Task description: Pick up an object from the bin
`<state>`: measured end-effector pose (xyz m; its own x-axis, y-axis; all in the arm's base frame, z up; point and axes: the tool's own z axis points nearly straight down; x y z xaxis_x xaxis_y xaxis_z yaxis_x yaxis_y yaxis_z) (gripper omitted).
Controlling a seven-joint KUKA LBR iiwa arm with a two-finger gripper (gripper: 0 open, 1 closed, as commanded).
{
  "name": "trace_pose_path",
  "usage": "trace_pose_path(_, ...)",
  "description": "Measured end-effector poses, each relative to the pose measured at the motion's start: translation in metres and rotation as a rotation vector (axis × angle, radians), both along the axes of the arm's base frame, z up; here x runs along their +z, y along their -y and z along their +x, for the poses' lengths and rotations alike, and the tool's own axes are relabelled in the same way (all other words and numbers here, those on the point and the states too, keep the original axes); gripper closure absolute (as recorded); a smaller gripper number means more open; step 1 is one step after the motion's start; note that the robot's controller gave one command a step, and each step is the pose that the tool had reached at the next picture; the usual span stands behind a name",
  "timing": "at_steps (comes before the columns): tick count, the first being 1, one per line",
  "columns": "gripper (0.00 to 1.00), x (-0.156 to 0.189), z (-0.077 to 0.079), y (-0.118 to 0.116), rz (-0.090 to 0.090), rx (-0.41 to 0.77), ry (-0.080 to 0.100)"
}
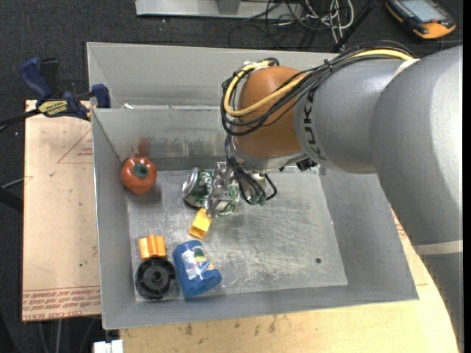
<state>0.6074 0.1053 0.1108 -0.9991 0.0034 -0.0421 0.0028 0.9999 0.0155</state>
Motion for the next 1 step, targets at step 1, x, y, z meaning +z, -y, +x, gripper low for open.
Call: trace_pose_path(1, 1.00, 0.0000, 0.0000, 0.0001, 0.000, 0.000, 0.000)
